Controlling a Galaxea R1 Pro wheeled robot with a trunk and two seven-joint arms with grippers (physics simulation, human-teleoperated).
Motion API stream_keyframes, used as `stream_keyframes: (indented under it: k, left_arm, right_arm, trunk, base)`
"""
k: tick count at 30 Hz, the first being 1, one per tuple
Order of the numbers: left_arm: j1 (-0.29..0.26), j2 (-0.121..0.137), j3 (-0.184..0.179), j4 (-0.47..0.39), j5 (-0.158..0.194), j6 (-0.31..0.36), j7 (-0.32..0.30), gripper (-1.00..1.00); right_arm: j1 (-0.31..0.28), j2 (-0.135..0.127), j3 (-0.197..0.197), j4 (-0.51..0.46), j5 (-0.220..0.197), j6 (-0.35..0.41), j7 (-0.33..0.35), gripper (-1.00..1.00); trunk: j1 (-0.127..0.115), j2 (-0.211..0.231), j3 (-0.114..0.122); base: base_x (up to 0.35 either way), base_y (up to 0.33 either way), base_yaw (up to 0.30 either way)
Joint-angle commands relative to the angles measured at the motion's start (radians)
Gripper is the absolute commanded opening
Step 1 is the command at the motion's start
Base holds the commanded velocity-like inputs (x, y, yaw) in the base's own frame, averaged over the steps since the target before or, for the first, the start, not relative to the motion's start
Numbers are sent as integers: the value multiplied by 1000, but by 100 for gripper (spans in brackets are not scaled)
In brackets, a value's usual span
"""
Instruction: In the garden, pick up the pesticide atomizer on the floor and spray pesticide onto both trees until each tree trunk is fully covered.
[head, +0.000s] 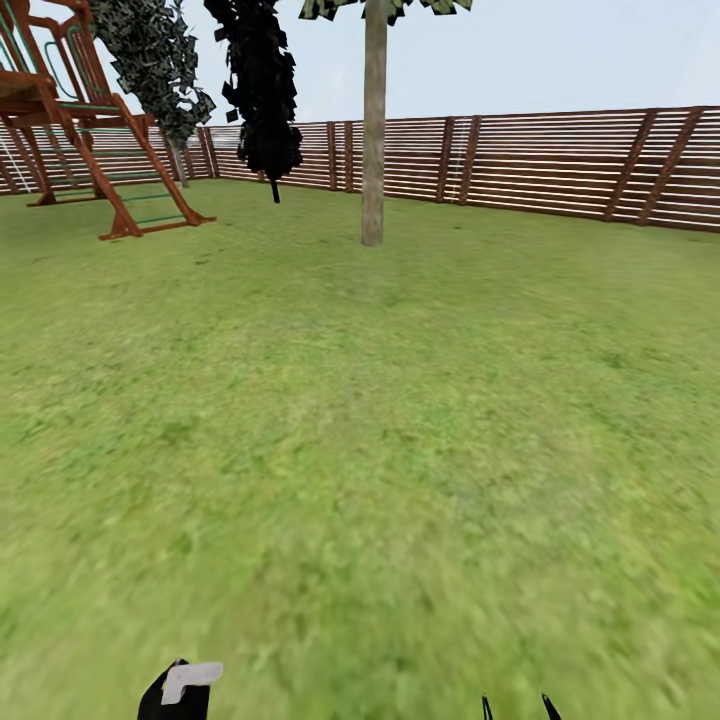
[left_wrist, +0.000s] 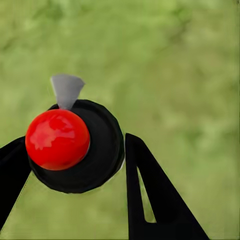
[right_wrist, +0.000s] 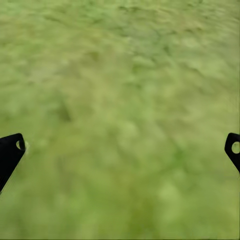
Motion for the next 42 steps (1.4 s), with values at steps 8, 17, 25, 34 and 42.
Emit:
stream_keyframes:
  k: [8,17,25,34,42]
  left_arm:
    - [0,0,0,0,0,-1,0,-100]
    - [0,-1,0,-1,0,-2,0,-100]
    - [0,0,0,0,0,-1,0,-100]
    - [0,-1,0,-1,0,-2,0,-100]
    - [0,-1,0,-2,0,-1,0,-100]
  right_arm:
    - [0,0,0,0,0,0,0,100]
    - [0,-1,0,0,0,0,0,100]
    - [0,0,0,0,0,0,0,100]
    - [0,0,0,0,0,0,0,100]
    - [0,0,0,0,0,0,0,100]
  trunk:
    - [0,0,0]
    - [0,0,0]
    - [0,0,0]
    - [0,0,0]
    - [0,0,0]
  base:
    - [341,0,0]
    - [341,0,0]
    - [341,0,0]
    - [341,0,0]
    - [341,0,0]
